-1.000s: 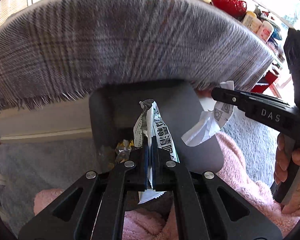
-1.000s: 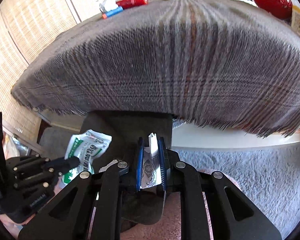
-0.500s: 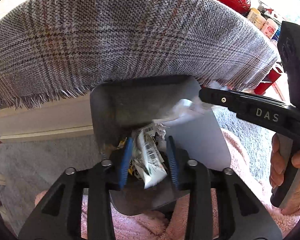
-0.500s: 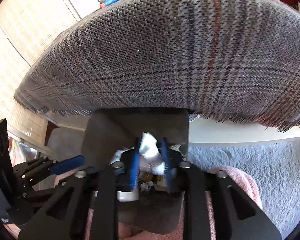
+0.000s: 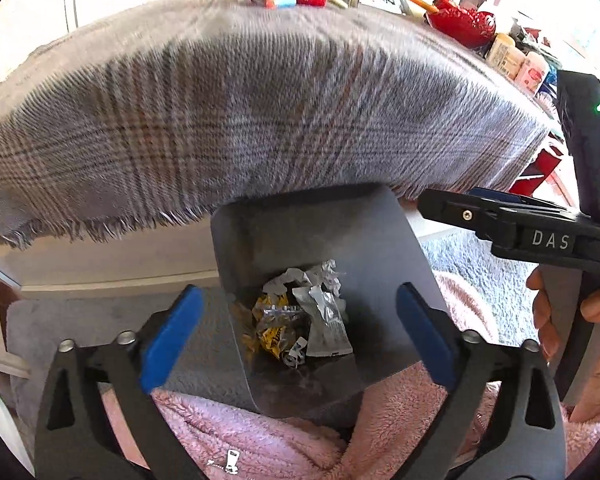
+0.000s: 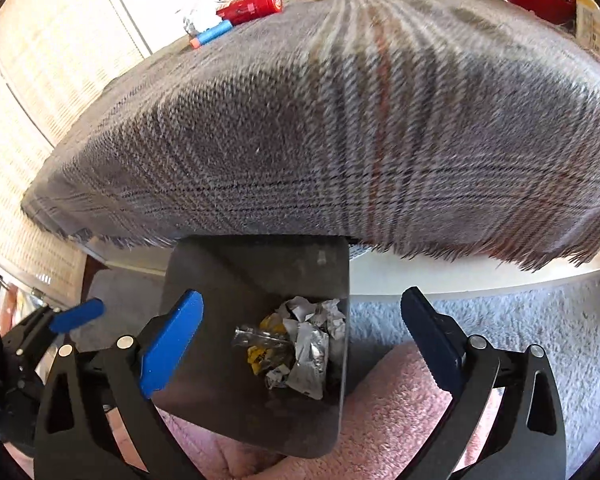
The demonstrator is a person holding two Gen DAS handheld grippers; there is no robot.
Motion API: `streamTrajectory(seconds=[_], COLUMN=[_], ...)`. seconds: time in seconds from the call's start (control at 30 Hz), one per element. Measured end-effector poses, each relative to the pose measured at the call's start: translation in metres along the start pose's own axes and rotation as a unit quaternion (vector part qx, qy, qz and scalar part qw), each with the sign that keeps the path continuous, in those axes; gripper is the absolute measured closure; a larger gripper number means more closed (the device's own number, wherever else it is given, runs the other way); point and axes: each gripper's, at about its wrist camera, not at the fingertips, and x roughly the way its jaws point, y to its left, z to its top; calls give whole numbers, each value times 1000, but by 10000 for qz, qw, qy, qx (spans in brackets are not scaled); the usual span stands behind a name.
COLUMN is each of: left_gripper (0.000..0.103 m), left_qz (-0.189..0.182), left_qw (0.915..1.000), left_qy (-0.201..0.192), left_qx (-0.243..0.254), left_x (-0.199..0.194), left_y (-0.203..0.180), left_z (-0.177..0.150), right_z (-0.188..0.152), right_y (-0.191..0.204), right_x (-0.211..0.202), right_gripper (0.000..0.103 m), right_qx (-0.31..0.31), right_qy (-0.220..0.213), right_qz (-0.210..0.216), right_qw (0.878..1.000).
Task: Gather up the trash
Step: 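Raise both open tools back over the table toward the remaining trash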
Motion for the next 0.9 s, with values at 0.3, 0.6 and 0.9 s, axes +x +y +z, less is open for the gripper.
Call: streamTrajectory(seconds=[0.3,0.6,0.9], left_gripper=[8,8,9], left_qz=[192,394,239], left_qw=[9988,9958,9948], left_qy=[-434,-817,-994], left_qx=[-113,-96,-35], left_x=[-31,-50,-41], left_y=[6,24,27], left_z=[32,82,133], right_z=[39,90,131], right_y=[-8,-13,-11], right_x=[-61,-80,-61], right_gripper=[3,3,3], right_qx=[-197,-359,-379], right_qy=[-788,-1220,-1279], right_qz=[-137,-304,-254], right_qw=[9966,9914,9907])
